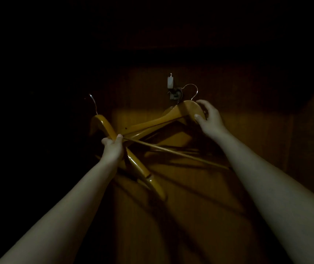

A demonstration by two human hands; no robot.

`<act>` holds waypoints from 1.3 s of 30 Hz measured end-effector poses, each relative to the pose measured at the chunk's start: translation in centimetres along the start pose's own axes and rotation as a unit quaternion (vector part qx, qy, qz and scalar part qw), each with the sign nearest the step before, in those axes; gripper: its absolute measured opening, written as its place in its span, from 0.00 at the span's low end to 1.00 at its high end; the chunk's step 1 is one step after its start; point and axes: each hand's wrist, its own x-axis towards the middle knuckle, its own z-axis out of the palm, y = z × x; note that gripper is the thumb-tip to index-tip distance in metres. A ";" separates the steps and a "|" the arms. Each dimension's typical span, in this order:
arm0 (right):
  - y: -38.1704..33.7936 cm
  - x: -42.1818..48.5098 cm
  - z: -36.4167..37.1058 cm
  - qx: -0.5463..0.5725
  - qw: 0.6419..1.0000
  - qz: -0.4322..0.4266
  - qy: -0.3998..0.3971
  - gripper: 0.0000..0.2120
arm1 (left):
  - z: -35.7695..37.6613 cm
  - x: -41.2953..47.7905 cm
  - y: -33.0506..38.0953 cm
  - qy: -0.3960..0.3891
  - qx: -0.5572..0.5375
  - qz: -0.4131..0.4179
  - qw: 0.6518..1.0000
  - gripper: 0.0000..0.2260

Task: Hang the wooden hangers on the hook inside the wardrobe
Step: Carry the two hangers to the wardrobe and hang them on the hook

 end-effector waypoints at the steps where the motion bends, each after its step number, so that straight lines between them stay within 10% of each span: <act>1: 0.2 0.9 0.5 -0.001 1.000 -0.003 -0.002 0.22 | 0.1 0.4 0.1 -0.008 -0.013 -0.008 1.000 0.23; 14: 1.5 5.9 4.2 -0.068 0.997 -0.016 -0.045 0.21 | 0.6 1.8 -3.0 -0.044 -0.166 -0.072 0.982 0.18; 18: 1.4 4.9 4.7 -0.018 1.000 -0.008 -0.005 0.05 | 0.6 1.6 -3.6 -0.018 -0.175 -0.088 0.980 0.14; 29: 0.8 2.3 2.7 -0.143 0.989 -0.021 -0.024 0.24 | 0.7 0.3 -3.0 0.000 -0.168 -0.098 0.981 0.15; 39: -6.6 -8.6 2.6 -0.150 0.915 -0.025 -0.374 0.21 | 2.3 -3.0 -1.0 -0.034 -0.167 -0.072 0.983 0.18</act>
